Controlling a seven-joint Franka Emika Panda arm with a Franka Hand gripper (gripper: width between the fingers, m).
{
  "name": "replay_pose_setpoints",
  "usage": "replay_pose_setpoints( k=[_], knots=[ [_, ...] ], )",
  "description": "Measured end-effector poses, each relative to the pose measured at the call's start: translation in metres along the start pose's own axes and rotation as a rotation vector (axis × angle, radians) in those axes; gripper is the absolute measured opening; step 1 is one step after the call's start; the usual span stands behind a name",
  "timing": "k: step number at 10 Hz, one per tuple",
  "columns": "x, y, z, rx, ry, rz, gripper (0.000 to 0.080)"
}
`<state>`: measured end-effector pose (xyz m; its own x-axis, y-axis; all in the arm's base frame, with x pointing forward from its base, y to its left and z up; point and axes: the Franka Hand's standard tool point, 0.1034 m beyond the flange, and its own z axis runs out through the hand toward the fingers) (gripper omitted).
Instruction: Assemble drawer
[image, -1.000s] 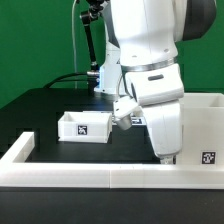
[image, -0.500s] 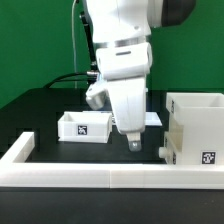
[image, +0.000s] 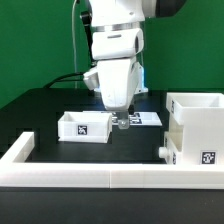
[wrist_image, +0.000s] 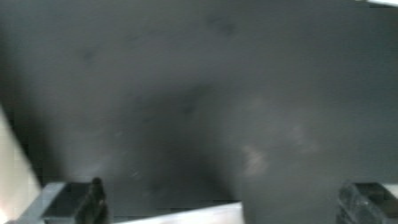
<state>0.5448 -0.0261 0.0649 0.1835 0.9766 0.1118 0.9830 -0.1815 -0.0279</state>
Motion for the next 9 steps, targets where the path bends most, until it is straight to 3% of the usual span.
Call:
replay_pose_setpoints(
  k=[3,5,7,9],
  knots=[
    [0.0,0.0,0.001,0.001,0.001,0.02,0.0649],
    [-0.005,-0.002,0.001,-0.001,-0.003,0.239,0.0649],
    [-0.006,-0.012,-0.004,-0.026,-0.003,0.47,0.0649],
    [-0.01,-0.025,-0.005,-0.015,0.006,0.705,0.0649]
  ],
)
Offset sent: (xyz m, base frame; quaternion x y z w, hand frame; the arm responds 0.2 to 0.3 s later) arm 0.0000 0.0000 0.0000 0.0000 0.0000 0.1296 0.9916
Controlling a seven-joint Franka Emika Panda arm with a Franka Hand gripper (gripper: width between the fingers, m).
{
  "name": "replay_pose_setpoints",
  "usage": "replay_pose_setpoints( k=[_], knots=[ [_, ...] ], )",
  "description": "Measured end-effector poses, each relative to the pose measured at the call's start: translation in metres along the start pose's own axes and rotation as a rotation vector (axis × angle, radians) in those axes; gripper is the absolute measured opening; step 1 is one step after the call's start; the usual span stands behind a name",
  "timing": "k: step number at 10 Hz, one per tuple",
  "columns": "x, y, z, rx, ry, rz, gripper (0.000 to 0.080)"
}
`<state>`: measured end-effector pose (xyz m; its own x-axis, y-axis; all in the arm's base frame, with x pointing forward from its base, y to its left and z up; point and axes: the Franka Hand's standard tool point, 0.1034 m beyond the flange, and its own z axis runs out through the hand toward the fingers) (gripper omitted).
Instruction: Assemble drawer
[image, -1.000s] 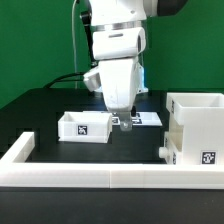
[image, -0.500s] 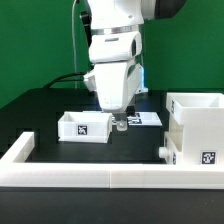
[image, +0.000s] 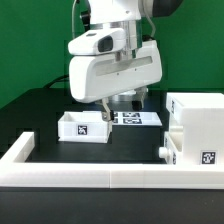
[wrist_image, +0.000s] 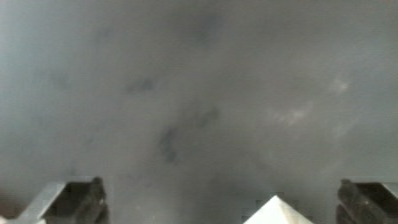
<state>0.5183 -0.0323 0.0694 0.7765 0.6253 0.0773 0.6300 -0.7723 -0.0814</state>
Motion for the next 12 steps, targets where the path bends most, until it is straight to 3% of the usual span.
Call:
replay_pose_setpoints(
  k=[5,8,9,11,12],
  knots=[
    [0.002,-0.004,0.001,0.016,0.01,0.291,0.0649],
    [-0.022,-0.021,0.003,-0.011,0.015,0.534,0.0649],
    [-0.023,-0.029,0.0,-0.03,0.011,0.556,0.0649],
    [-0.044,-0.023,0.001,-0.047,0.029,0.526,0.0649],
    [-0.042,-0.025,0.001,-0.044,0.027,0.523,0.0649]
  ],
)
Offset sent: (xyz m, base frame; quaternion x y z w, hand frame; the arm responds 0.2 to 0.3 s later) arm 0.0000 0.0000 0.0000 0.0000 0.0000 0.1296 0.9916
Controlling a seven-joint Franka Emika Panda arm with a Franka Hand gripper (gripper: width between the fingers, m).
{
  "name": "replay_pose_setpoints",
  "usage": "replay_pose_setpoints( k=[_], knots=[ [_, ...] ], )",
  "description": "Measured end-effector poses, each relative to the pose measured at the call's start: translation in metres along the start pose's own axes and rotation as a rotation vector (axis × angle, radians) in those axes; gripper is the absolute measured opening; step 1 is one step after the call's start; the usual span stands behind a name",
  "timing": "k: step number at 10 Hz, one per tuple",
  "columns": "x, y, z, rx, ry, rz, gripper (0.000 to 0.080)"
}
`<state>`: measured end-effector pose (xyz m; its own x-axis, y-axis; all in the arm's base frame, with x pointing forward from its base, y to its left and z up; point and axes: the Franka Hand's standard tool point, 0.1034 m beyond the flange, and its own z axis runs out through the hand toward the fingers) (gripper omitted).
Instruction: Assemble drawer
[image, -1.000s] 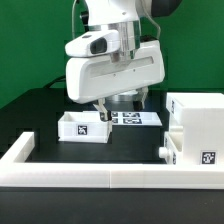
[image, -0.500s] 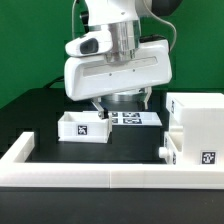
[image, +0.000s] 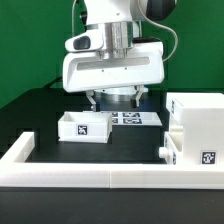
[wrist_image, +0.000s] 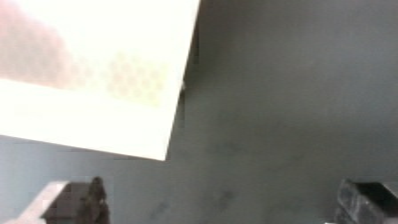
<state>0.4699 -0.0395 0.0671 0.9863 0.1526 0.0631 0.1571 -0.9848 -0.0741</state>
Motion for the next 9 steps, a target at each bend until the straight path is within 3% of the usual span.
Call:
replay_pose_setpoints(
  k=[4,6,8,9],
  knots=[
    [-0.003,0.002,0.001,-0.001,-0.004,0.002,0.0649],
    [-0.025,0.01,0.008,-0.006,-0.025,0.054,0.0649],
    [-0.054,0.005,0.026,0.02,-0.075,0.103,0.0649],
    [-0.06,0.003,0.035,0.02,-0.072,0.11,0.0649]
  ],
)
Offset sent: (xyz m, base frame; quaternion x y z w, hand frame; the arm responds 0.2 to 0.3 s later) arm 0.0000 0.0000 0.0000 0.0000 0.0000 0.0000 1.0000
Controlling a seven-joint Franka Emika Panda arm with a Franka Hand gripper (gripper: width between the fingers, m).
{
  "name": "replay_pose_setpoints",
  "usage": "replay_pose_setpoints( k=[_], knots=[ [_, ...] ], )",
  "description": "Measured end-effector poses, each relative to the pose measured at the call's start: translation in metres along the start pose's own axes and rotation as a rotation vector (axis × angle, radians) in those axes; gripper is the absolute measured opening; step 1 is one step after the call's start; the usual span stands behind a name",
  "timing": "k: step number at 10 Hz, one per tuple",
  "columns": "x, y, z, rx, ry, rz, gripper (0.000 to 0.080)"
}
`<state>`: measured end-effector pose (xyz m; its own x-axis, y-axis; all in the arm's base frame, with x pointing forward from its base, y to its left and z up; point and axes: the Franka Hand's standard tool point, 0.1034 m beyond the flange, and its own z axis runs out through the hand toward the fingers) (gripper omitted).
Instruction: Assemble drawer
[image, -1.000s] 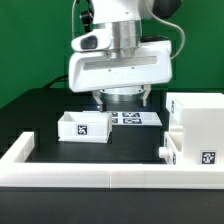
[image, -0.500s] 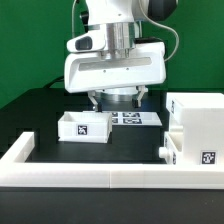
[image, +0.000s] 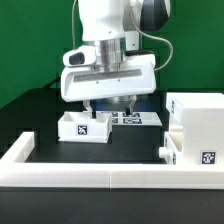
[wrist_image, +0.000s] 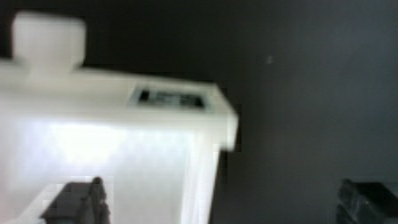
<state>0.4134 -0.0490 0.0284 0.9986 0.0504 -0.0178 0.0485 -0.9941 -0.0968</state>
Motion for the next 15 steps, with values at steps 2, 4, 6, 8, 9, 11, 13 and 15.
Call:
replay_pose_setpoints(
  k=[2,4,6,8,9,11,13,15],
  knots=[
    [-0.004,-0.004,0.015,-0.001,0.012,-0.009,0.0649],
    [-0.004,-0.004,0.022,0.001,0.012,-0.012,0.0649],
    [-0.003,-0.003,0.023,0.0,0.017,-0.015,0.0649],
    [-0.003,-0.004,0.023,0.0,0.018,-0.016,0.0619],
    [-0.003,-0.004,0.023,0.0,0.018,-0.018,0.0619],
    [-0.003,-0.004,0.023,0.0,0.017,-0.023,0.0446],
    [-0.003,-0.005,0.023,0.0,0.017,-0.025,0.0128],
    [-0.001,-0.005,0.021,-0.002,0.023,-0.03,0.0047]
  ],
)
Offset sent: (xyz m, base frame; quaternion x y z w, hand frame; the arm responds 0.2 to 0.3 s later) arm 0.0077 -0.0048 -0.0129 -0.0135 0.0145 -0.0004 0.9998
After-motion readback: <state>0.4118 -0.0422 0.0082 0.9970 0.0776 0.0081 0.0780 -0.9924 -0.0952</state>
